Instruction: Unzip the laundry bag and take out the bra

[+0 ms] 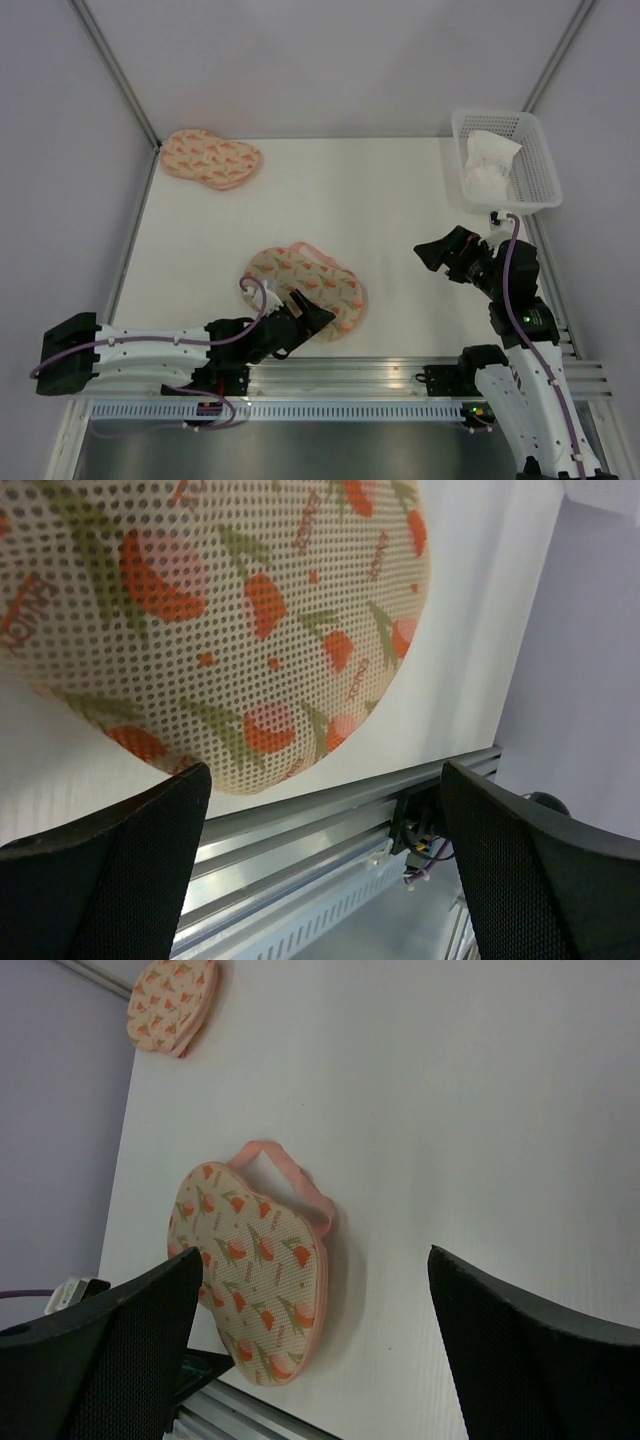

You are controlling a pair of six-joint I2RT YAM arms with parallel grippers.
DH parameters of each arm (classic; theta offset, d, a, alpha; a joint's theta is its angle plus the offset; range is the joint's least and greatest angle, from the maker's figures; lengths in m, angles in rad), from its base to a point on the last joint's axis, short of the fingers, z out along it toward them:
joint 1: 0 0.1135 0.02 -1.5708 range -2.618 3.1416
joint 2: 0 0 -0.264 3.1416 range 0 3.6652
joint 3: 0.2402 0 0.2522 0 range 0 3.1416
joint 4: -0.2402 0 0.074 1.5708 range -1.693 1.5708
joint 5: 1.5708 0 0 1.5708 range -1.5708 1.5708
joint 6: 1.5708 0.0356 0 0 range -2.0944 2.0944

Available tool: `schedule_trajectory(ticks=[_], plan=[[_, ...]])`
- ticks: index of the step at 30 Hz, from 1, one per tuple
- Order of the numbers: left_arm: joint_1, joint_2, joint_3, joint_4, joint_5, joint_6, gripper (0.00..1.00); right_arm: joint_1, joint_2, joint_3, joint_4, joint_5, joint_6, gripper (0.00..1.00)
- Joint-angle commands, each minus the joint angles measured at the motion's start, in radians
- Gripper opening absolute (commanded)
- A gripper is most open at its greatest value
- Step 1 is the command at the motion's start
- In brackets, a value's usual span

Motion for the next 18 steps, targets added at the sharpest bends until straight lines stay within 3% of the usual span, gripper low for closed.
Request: schedule_trajectory(ticks=[1, 11, 18], plan=[[-0.038, 0.047, 0.042, -0.116, -0.071, -0.162, 0.99, 0.002, 0.014, -0.014, 0.014, 0.008, -0.018, 0.98], [-0.026, 0.065, 0.010, -0.127, -0.284, -0.143, 1.00, 0.002, 0.011, -0.014, 0.005, 0.009, -0.030, 0.98], [-0.016, 0.073, -0.008, -0.168, -0.145, -0.251, 0.99, 0.004, 0.008, -0.029, -0.007, 0.006, -0.028, 0.98]])
